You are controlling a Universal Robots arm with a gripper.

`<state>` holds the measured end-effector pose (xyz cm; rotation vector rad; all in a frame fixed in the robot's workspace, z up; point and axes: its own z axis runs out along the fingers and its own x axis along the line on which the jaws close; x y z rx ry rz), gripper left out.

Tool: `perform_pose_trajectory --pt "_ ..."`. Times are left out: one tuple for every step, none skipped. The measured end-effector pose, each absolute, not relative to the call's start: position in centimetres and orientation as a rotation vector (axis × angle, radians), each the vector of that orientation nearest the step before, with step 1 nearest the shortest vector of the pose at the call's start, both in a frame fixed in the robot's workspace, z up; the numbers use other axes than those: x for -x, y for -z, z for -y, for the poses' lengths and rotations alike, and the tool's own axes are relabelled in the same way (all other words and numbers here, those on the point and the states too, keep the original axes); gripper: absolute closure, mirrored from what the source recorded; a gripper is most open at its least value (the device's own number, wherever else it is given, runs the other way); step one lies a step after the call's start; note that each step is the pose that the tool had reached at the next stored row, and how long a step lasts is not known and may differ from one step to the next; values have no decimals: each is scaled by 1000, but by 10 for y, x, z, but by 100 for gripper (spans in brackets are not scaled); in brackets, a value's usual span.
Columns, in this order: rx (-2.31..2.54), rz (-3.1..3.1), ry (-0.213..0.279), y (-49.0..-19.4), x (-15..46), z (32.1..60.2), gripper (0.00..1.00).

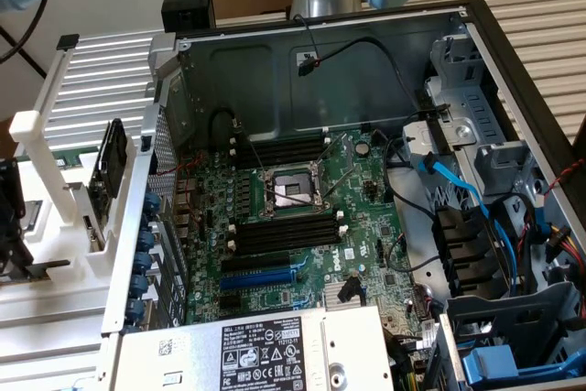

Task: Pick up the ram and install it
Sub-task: 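Pick up the ram and move it above insertion slot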

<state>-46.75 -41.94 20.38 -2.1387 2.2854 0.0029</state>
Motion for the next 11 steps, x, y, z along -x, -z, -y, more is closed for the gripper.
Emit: perform_pose_trajectory --pt "2139 -2285 -3 -203 468 419 76" --pt "2139 -2285 -3 -203 467 418 76" --pt "2139 -2285 -3 -203 468 418 76" --pt "2139 -2285 -3 -202 468 418 76" --pt "2139 -2285 -3 -202 468 418 76" --pt "2139 -2286 -3 -202 468 418 76" --pt "2139 -2286 -3 -201 468 418 76" --pt "2139 -2285 -3 -201 468 418 76" --pt "2139 -2286 -4 -201 468 418 76" --pt "2139 -2286 -4 -201 468 418 76" --pt "2140 -2285 -4 -201 468 418 76"
